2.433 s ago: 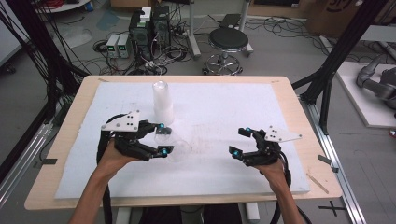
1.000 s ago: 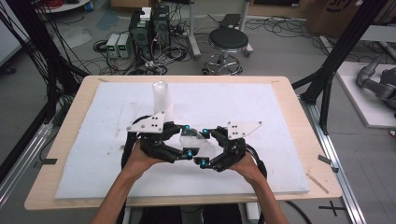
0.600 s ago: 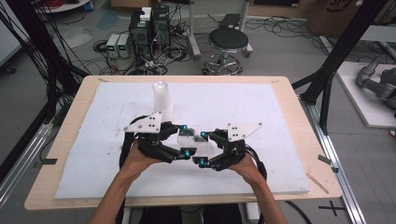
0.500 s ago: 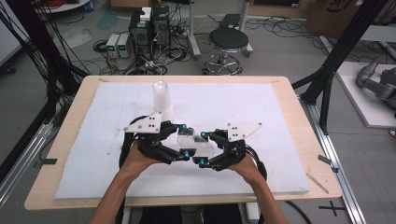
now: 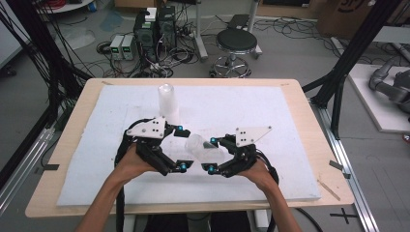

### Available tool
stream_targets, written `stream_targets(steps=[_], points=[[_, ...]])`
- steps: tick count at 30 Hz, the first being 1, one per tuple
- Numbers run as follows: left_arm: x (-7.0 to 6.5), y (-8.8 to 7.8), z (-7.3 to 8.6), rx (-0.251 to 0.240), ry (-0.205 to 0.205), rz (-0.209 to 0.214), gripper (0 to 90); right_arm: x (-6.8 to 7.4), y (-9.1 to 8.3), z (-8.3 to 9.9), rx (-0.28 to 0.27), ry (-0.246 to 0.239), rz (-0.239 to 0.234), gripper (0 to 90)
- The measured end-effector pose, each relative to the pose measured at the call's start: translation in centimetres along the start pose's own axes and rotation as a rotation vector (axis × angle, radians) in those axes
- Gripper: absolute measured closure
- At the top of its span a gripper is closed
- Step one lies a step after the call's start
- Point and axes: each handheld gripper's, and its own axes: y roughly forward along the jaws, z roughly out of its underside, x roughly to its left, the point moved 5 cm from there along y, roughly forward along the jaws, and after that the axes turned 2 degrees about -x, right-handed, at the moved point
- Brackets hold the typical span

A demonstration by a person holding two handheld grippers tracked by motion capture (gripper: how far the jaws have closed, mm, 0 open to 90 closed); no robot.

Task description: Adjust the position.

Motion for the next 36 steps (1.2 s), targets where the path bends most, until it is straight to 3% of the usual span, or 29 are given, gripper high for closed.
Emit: stream_targets(steps=[1, 2, 3, 4, 5, 7, 8, 9, 11, 12, 16, 20, 26, 36], points=[[0.1, -0.3, -0.1, 0.044, 0.005, -0.001, 8.2, 0.0, -0.2, -0.4, 0.062, -0.007, 0.015, 30.7], [0.2, -0.4, -0.2, 0.070, 0.008, -0.004, 8.2, 0.0, -0.2, -0.4, 0.062, -0.007, 0.015, 30.7], [0.3, -0.6, -0.2, 0.112, 0.013, -0.006, 8.2, 0.1, -0.2, -0.9, 0.117, -0.007, 0.027, 30.8], [0.4, -0.7, -0.2, 0.150, 0.017, -0.014, 8.2, 0.1, -0.2, -0.9, 0.117, -0.007, 0.027, 30.8], [0.5, -0.7, -0.2, 0.196, 0.023, -0.020, 8.2, 0.1, -0.3, -1.1, 0.152, -0.010, 0.028, 30.8], [0.8, -0.9, -0.1, 0.267, 0.025, -0.023, 8.2, 0.0, -0.1, -1.8, 0.267, -0.022, 0.028, 30.8], [0.8, -0.9, -0.1, 0.267, 0.025, -0.023, 8.2, 0.0, 0.0, -1.9, 0.305, -0.028, 0.029, 30.7], [1.0, -0.9, -0.1, 0.285, 0.024, -0.024, 8.2, 0.0, 0.0, -1.9, 0.305, -0.028, 0.029, 30.7], [1.2, -0.9, 0.0, 0.324, 0.015, -0.027, 8.3, 0.0, 0.4, -2.5, 0.415, -0.040, 0.031, 30.7], [1.3, -0.9, 0.1, 0.345, 0.017, -0.030, 8.3, 0.0, 0.4, -2.5, 0.415, -0.040, 0.031, 30.7], [1.3, -0.8, 0.6, 0.431, 0.006, -0.028, 8.5, -0.2, 0.8, -3.2, 0.518, -0.045, 0.036, 30.7], [1.2, -0.7, 0.8, 0.517, 0.037, -0.046, 9.4, -0.3, 1.4, -3.7, 0.626, -0.049, 0.033, 30.7], [1.0, -0.4, 0.3, 0.536, 0.046, -0.038, 9.9, -0.4, 1.8, -3.8, 0.694, -0.062, 0.031, 30.7], [0.6, 1.7, -0.2, 0.567, 0.061, 0.004, 13.3, -0.4, 2.3, -3.6, 0.710, -0.074, 0.024, 30.8]])
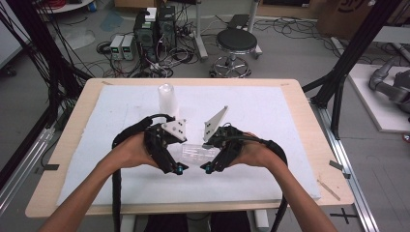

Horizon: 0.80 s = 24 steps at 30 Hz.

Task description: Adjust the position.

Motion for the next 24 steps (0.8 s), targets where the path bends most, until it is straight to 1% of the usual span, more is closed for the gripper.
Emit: stream_targets(steps=[2, 3, 7, 8, 9, 10, 12, 13, 14, 16, 17, 18, 20, 22, 23, 24], points=[[0.03, 0.35, -0.18, 0.005, 0.001, 0.003, 13.6, 0.18, -0.03, 0.04, 0.014, 0.015, -0.006, 30.7], [0.03, 0.48, -0.26, 0.006, 0.001, 0.005, 13.7, 0.09, 0.02, 0.01, 0.009, 0.004, -0.006, 30.7], [0.01, 0.73, -0.45, 0.014, 0.004, 0.012, 14.8, 0.02, 0.03, 0.09, 0.010, 0.007, -0.004, 30.7], [-0.01, 0.71, -0.49, 0.017, 0.002, 0.017, 15.2, -0.06, 0.05, 0.08, 0.006, -0.003, -0.002, 30.7], [0.02, 0.72, -0.51, 0.018, 0.006, 0.019, 18.2, -0.01, -0.01, 0.12, 0.011, 0.004, -0.003, 30.7], [0.02, 0.74, -0.52, 0.017, 0.007, 0.020, 18.2, -0.01, -0.01, 0.12, 0.011, 0.004, -0.003, 30.7], [0.06, 0.78, -0.55, 0.019, 0.007, 0.024, 19.5, -0.08, 0.04, 0.07, 0.003, -0.011, -0.002, 30.8], [0.06, 0.83, -0.54, 0.022, 0.006, 0.028, 20.1, -0.04, 0.01, 0.09, 0.006, -0.005, -0.001, 30.8], [0.07, 0.87, -0.53, 0.021, 0.009, 0.029, 24.6, -0.05, 0.03, 0.09, 0.005, -0.008, -0.003, 30.8], [0.09, 0.93, -0.53, 0.023, 0.014, 0.034, 25.5, 0.01, 0.01, 0.11, 0.009, 0.001, -0.003, 30.8], [0.03, 1.02, -0.56, 0.015, 0.010, 0.036, 32.3, -0.01, -0.01, 0.09, 0.008, -0.001, -0.002, 30.8], [0.04, 1.02, -0.56, 0.018, 0.018, 0.035, 35.7, -0.02, -0.02, 0.06, 0.006, -0.004, -0.001, 30.9], [-0.03, 1.11, -0.62, 0.011, 0.020, 0.043, 37.1, -0.01, -0.05, 0.10, 0.010, -0.001, 0.001, 30.9], [0.09, 1.08, -0.65, 0.012, 0.027, 0.036, 40.9, -0.06, -0.09, 0.16, 0.011, 0.001, 0.002, 31.3], [0.04, 1.10, -0.68, 0.004, 0.016, 0.040, 41.0, -0.10, -0.11, 0.18, 0.010, -0.002, 0.005, 31.3], [0.10, 1.08, -0.67, 0.004, 0.019, 0.038, 41.2, -0.14, -0.13, 0.16, 0.007, -0.003, 0.005, 31.3]])
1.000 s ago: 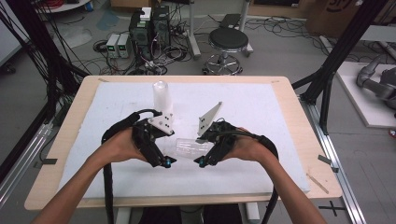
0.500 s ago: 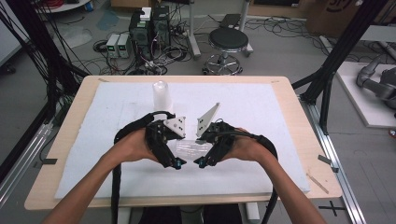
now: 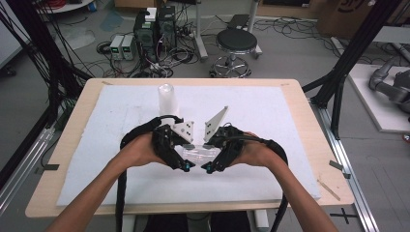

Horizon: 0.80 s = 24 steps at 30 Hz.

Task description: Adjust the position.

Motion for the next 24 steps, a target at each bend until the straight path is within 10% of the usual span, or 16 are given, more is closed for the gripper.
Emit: stream_targets(steps=[7, 16, 24], points=[[0.2, -0.2, 0.1, 0.001, -0.002, -0.009, 41.4, -0.1, 0.1, 0.1, -0.021, 0.000, 0.009, 14.1], [0.2, -0.4, 0.6, -0.005, -0.011, -0.012, 41.4, -0.4, 0.1, 0.3, -0.079, 0.014, 0.034, 13.2], [0.5, -0.5, 2.7, -0.203, -0.075, 0.020, 41.3, -0.3, -1.1, 0.6, -0.285, 0.039, 0.011, 13.2]])
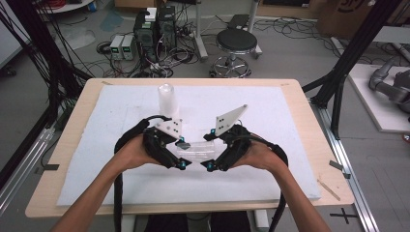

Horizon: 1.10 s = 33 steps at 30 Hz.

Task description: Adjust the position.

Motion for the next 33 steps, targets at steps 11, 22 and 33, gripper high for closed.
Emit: stream_targets(steps=[11, 22, 33], points=[[-0.2, -1.2, 2.0, -0.396, -0.070, -0.008, 41.4, 0.2, -1.9, 0.8, -0.313, 0.043, 0.051, 13.2], [-0.3, -0.4, 3.3, -0.551, -0.092, 0.006, 41.3, 0.7, -1.8, 2.3, -0.503, 0.084, 0.029, 13.3], [-0.7, 0.1, 2.5, -0.612, -0.077, 0.030, 41.3, 0.9, -0.8, 2.7, -0.566, 0.102, -0.006, 13.4]])
